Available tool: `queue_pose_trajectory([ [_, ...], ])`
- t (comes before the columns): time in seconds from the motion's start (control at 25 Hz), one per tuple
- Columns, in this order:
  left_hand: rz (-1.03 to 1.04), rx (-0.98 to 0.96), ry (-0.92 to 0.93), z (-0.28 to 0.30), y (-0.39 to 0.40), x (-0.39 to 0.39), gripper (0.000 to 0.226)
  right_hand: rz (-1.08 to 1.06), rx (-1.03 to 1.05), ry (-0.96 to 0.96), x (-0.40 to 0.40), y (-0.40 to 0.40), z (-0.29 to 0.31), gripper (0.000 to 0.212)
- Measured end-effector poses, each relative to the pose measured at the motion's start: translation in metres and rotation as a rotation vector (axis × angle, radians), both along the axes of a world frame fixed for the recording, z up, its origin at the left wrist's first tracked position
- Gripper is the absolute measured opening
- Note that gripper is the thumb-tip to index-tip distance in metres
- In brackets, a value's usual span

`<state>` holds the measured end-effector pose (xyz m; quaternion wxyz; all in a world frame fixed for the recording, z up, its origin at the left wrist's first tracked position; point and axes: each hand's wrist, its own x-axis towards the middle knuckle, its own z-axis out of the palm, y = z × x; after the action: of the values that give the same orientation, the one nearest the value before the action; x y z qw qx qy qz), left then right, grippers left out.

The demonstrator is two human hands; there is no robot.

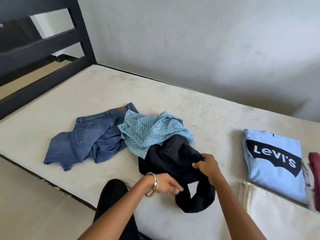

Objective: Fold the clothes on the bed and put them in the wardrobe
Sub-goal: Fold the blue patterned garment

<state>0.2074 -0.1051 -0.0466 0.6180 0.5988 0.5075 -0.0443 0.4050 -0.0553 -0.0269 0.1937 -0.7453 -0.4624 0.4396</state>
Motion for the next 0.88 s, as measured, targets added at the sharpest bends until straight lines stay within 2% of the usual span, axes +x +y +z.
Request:
queue_pose_trajectory([
  [0.08,0.300,-0.027,0.154,-0.013,-0.004,-0.016,0.020,-0.082,-0.031,-0.053,0.013,-0.003,-0.006,0.014],
  [0.16,0.692,0.129,0.313,-0.024,-0.003,-0.032,0.024,-0.029,-0.073,-0.346,0.012,-0.003,-0.007,0.024],
  [0.2,0.878,0.226,0.372,-0.030,0.002,-0.040,0.026,0.008,-0.011,-0.461,0.008,-0.003,-0.006,0.033],
  [0.28,1.112,0.261,0.379,-0.037,0.015,-0.055,0.047,0.117,0.248,-0.452,-0.007,-0.002,-0.006,0.042],
  [0.32,1.161,0.175,0.310,-0.040,0.022,-0.061,0.063,0.202,0.331,-0.391,-0.018,-0.001,-0.004,0.046],
  [0.4,1.210,-0.034,0.140,-0.044,0.030,-0.066,0.086,0.325,0.280,-0.327,-0.042,0.002,-0.011,0.067],
  [0.48,1.194,-0.130,0.023,-0.042,0.031,-0.062,0.084,0.400,0.117,-0.377,-0.064,0.003,-0.023,0.089],
  [0.56,1.228,-0.032,-0.037,-0.046,0.035,-0.055,0.067,0.445,0.027,-0.435,-0.076,0.003,-0.034,0.100],
  [0.64,1.341,0.075,-0.132,-0.041,0.045,-0.056,0.054,0.445,0.018,-0.445,-0.079,0.008,-0.043,0.099],
  [0.68,1.406,0.091,-0.175,-0.036,0.051,-0.059,0.054,0.447,0.014,-0.428,-0.077,0.011,-0.045,0.098],
  [0.8,1.567,0.042,-0.137,-0.023,0.080,-0.071,0.069,0.500,0.011,-0.367,-0.067,0.016,-0.042,0.099],
  [0.88,1.589,0.057,-0.139,-0.013,0.100,-0.072,0.062,0.541,-0.002,-0.393,-0.063,0.016,-0.040,0.110],
])
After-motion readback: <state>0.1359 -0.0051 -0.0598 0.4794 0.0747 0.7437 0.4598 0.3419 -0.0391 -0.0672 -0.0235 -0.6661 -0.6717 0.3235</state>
